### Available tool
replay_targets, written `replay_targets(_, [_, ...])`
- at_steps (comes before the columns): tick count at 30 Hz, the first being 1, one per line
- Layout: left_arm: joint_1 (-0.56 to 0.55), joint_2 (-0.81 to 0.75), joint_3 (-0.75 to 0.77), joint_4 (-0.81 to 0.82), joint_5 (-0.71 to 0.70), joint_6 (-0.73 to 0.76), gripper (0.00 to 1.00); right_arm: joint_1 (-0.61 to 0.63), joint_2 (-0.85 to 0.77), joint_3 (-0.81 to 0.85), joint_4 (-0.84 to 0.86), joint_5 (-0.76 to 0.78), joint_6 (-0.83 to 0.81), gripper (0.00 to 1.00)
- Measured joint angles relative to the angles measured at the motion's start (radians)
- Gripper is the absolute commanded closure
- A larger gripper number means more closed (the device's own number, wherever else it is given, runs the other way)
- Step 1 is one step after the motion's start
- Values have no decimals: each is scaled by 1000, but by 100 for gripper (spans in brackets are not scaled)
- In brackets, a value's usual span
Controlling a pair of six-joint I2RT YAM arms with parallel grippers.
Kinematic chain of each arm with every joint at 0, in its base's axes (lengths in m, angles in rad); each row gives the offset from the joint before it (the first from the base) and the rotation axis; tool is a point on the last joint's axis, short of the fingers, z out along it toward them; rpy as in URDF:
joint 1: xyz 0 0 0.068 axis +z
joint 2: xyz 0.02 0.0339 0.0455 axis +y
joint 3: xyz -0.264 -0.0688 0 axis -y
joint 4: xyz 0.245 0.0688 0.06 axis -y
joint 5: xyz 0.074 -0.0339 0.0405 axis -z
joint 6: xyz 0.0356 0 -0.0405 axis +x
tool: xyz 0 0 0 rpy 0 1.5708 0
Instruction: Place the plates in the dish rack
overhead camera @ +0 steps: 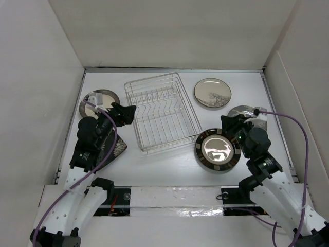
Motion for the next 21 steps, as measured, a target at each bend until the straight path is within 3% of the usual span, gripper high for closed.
replay_targets(2, [0, 3, 0, 0, -1, 3, 21, -21, 39, 6, -6, -3, 18, 63])
replay_targets(3, [0, 6, 0, 0, -1, 5, 21, -34, 61, 12, -19, -3, 23, 73])
replay_targets(8, [0, 16, 0, -9, -4, 18, 21, -95, 155, 36, -74, -2, 53, 100])
replay_targets(10, [0, 16, 0, -9, -4, 19, 26, -131, 174, 51, -105, 2, 64, 100])
replay_targets(13, [0, 15, 0, -9, 2, 23, 51, -190, 183, 72, -134, 15, 72, 100])
replay_targets(14, [0, 15, 0, -8, 7, 24, 73, -212, 174, 74, -142, 22, 75, 100])
replay_targets(16, [0, 14, 0, -6, 21, 26, 95, -264, 138, 74, -166, 47, 83, 82])
replay_targets(17, [0, 13, 0, -5, 27, 29, 100, -293, 119, 74, -174, 63, 89, 70])
replay_targets(18, [0, 14, 0, -3, 39, 33, 100, -330, 103, 74, -178, 73, 95, 50])
replay_targets(21, [0, 14, 0, -1, 66, 37, 100, -468, 107, 74, -177, 71, 105, 32])
